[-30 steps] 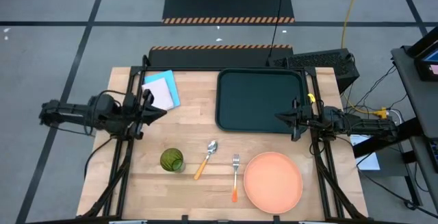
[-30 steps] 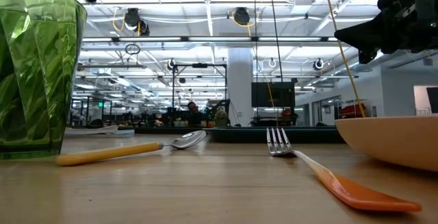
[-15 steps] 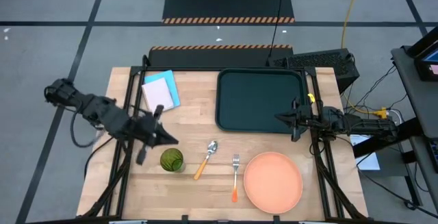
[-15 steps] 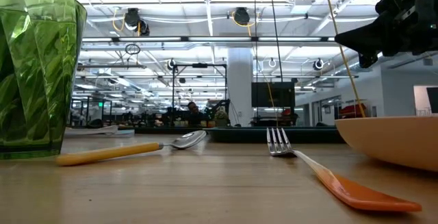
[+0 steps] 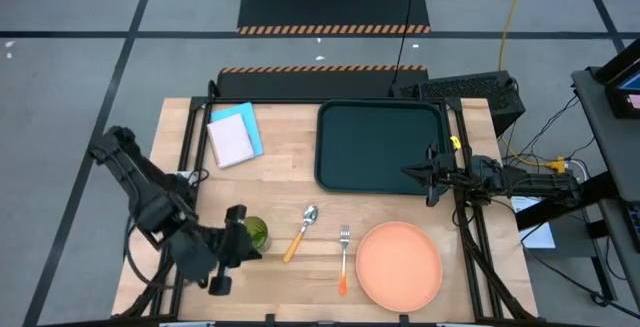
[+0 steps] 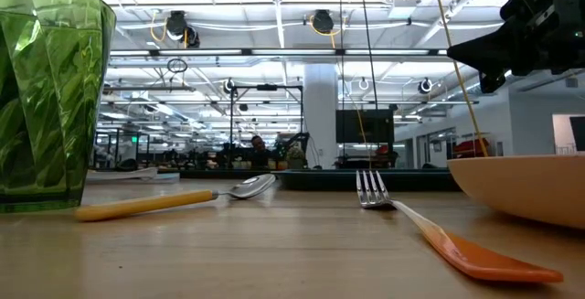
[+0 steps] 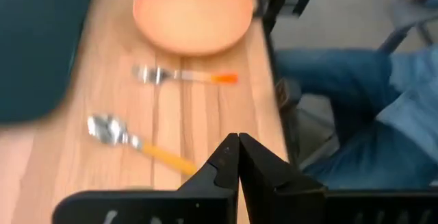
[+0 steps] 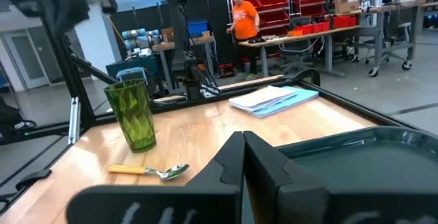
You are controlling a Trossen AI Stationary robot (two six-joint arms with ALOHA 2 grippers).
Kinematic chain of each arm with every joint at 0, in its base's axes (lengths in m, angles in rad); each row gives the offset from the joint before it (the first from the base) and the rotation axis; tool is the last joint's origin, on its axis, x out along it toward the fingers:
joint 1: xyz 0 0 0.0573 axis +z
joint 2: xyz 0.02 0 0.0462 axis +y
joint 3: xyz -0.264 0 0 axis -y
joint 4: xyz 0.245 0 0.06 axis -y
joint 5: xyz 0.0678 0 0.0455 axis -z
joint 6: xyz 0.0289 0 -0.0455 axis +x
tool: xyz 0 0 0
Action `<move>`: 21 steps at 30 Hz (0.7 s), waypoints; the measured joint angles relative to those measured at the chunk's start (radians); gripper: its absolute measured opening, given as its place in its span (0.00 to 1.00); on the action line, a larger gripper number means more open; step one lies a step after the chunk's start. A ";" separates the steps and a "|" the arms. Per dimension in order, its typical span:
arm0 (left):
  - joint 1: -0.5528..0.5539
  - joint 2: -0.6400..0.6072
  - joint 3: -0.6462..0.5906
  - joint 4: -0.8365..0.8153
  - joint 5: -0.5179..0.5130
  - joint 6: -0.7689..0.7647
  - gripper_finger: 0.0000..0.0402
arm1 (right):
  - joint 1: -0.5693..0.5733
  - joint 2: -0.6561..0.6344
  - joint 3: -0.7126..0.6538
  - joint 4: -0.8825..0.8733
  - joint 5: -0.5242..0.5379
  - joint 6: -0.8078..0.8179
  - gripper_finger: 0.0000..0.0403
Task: Pick and place plate/cup/fork/spoon on tray
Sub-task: Put the green cup on the top left of the black tray
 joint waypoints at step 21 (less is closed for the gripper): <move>-0.001 0.242 -0.001 -0.310 0.000 -0.205 0.64 | 0.000 0.000 0.000 0.043 0.000 -0.075 0.00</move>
